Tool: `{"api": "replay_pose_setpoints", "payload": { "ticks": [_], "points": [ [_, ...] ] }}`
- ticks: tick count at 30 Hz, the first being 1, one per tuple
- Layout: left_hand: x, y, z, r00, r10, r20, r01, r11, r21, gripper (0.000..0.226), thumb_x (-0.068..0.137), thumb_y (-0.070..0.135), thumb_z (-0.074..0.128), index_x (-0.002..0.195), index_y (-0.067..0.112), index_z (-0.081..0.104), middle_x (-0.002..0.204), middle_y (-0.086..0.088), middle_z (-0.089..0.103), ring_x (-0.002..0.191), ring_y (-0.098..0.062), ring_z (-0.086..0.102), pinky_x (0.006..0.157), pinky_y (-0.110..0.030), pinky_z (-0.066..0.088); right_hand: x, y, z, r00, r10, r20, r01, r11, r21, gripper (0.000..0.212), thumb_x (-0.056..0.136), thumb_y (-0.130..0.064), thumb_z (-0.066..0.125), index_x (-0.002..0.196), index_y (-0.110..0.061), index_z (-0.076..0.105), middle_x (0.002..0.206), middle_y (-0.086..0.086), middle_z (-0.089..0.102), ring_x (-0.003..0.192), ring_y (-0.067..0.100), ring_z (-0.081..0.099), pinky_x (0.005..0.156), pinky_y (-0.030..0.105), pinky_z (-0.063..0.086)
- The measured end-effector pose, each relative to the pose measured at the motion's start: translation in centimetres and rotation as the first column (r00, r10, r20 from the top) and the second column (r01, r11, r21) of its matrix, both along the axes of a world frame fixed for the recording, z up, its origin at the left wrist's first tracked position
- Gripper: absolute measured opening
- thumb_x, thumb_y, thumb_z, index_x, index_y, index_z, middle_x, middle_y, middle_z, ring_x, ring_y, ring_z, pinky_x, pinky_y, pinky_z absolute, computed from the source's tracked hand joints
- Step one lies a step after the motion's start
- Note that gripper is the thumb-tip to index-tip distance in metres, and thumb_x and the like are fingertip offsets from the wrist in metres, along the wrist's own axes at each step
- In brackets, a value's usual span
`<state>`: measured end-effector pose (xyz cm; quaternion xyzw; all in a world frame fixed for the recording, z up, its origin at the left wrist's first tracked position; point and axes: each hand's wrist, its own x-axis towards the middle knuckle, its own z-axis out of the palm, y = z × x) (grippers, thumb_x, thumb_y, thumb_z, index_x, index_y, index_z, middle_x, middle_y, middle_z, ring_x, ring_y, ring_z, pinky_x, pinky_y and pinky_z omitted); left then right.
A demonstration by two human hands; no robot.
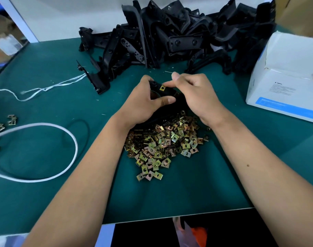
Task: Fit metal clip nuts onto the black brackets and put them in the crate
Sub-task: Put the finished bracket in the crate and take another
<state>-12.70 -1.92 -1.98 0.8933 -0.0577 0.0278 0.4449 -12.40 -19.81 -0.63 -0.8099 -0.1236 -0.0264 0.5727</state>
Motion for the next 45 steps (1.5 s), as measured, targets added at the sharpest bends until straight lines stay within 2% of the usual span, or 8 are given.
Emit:
{"api": "replay_pose_setpoints", "payload": {
  "ticks": [3, 9, 16, 20, 27, 36, 41, 45],
  "points": [
    [-0.3, -0.1, 0.6, 1.000, -0.007, -0.016, 0.007, 1.000, 0.004, 0.047, 0.085, 0.048, 0.080, 0.109, 0.028, 0.045, 0.098, 0.008, 0.061, 0.083, 0.004, 0.060, 0.065, -0.017, 0.044, -0.3, -0.6, 0.4, 1.000, 0.023, 0.020, -0.021, 0.994, -0.105, 0.032, 0.105, -0.040, 0.050, 0.106, -0.032, 0.081, 0.111, -0.018, 0.074, 0.115, -0.001, 0.063, 0.117, 0.043, 0.036],
    [-1.0, -2.5, 4.1, 0.998, 0.015, 0.068, -0.017, 0.999, 0.032, 0.047, 0.089, 0.039, 0.077, 0.114, 0.017, 0.044, 0.096, -0.001, 0.067, 0.090, -0.017, 0.067, 0.077, -0.040, 0.056, -2.6, -3.5, 1.4, 0.992, -0.017, 0.126, 0.039, 0.984, -0.175, 0.036, 0.096, -0.019, 0.067, 0.131, -0.021, 0.071, 0.124, -0.014, 0.070, 0.116, -0.005, 0.061, 0.099, 0.005, 0.042],
    [-2.9, -13.5, 8.2, 0.971, -0.154, 0.182, 0.148, 0.988, 0.048, 0.050, 0.088, 0.041, 0.078, 0.114, 0.019, 0.042, 0.089, 0.007, 0.070, 0.082, -0.008, 0.066, 0.071, -0.031, 0.052, -7.1, -13.0, 3.5, 0.864, -0.403, 0.302, 0.442, 0.894, -0.072, 0.021, 0.082, -0.020, 0.084, 0.103, -0.017, 0.080, 0.096, -0.007, 0.076, 0.084, 0.004, 0.067, 0.080, 0.017, 0.051],
    [-5.5, -24.3, 8.7, 0.910, -0.372, 0.184, 0.362, 0.928, 0.088, 0.055, 0.086, 0.039, 0.078, 0.119, 0.012, 0.042, 0.090, -0.002, 0.071, 0.092, -0.024, 0.068, 0.084, -0.043, 0.053, -12.4, -22.7, 2.8, 0.788, -0.516, 0.335, 0.561, 0.826, -0.048, 0.008, 0.085, -0.017, 0.078, 0.092, -0.015, 0.074, 0.083, -0.004, 0.071, 0.073, 0.016, 0.062, 0.072, 0.030, 0.049],
    [-15.1, -42.4, 4.3, 0.612, -0.747, 0.261, 0.514, 0.626, 0.587, 0.063, 0.092, 0.041, 0.071, 0.137, 0.011, 0.038, 0.107, -0.017, 0.069, 0.098, -0.044, 0.066, 0.067, -0.042, 0.039, -27.0, -38.3, -3.8, 0.488, -0.863, 0.131, 0.872, 0.477, -0.105, 0.010, 0.091, -0.027, 0.071, 0.086, -0.024, 0.064, 0.079, -0.003, 0.071, 0.072, 0.013, 0.065, 0.072, 0.033, 0.051],
    [-22.2, -47.1, -10.7, 0.343, -0.859, -0.379, 0.843, 0.104, 0.528, 0.051, 0.093, 0.033, 0.073, 0.129, 0.008, 0.047, 0.125, -0.017, 0.060, 0.115, -0.039, 0.059, 0.085, -0.044, 0.049, -36.7, -44.1, -14.4, 0.253, -0.923, -0.291, 0.641, 0.385, -0.664, 0.031, 0.089, -0.031, 0.078, 0.068, -0.011, 0.067, 0.064, 0.008, 0.064, 0.072, 0.027, 0.063, 0.065, 0.030, 0.038],
    [-22.4, -46.4, -12.6, 0.346, -0.839, -0.421, 0.868, 0.115, 0.483, 0.052, 0.093, 0.030, 0.073, 0.136, 0.010, 0.050, 0.131, -0.013, 0.058, 0.118, -0.036, 0.058, 0.094, -0.046, 0.052, -36.7, -43.8, -16.2, 0.134, -0.932, -0.337, 0.577, 0.350, -0.738, 0.037, 0.085, -0.036, 0.081, 0.064, -0.012, 0.063, 0.062, 0.005, 0.063, 0.070, 0.026, 0.065, 0.060, 0.030, 0.044],
    [-21.6, -47.3, -8.9, 0.433, -0.900, -0.045, 0.856, 0.395, 0.334, 0.029, 0.094, 0.014, 0.066, 0.122, 0.013, 0.059, 0.121, -0.007, 0.065, 0.110, -0.031, 0.062, 0.092, -0.046, 0.052, -34.8, -43.4, -13.0, 0.085, -0.989, -0.121, 0.673, 0.146, -0.725, 0.027, 0.084, -0.033, 0.077, 0.078, -0.007, 0.072, 0.084, 0.018, 0.071, 0.095, 0.039, 0.068, 0.071, 0.034, 0.044]
  ]
}}
